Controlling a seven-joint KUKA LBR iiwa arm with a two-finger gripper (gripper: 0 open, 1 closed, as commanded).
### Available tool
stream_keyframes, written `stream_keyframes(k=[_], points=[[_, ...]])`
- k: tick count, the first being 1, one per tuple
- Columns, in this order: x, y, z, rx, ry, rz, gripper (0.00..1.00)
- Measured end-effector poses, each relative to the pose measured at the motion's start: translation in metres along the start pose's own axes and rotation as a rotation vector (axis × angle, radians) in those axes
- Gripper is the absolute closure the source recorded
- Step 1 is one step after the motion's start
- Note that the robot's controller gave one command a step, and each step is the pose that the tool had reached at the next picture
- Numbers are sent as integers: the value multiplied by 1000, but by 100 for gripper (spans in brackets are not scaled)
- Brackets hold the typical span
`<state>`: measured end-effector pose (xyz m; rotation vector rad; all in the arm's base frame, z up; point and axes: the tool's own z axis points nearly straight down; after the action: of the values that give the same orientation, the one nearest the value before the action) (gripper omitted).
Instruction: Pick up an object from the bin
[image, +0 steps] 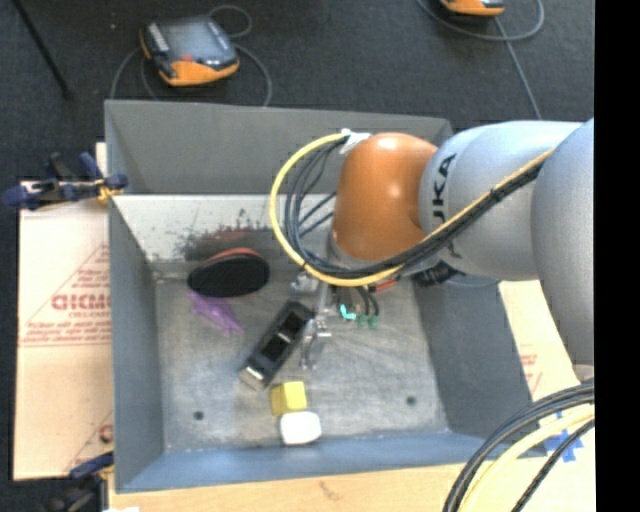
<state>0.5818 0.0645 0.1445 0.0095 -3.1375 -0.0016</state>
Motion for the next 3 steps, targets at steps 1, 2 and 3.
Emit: stream_keyframes(k=[1,2,3], points=[[-2,0,-4,0,-8,1,0],[0,12,25,2,-21,-131,0],[6,18,47,-1,-6,-207,0]])
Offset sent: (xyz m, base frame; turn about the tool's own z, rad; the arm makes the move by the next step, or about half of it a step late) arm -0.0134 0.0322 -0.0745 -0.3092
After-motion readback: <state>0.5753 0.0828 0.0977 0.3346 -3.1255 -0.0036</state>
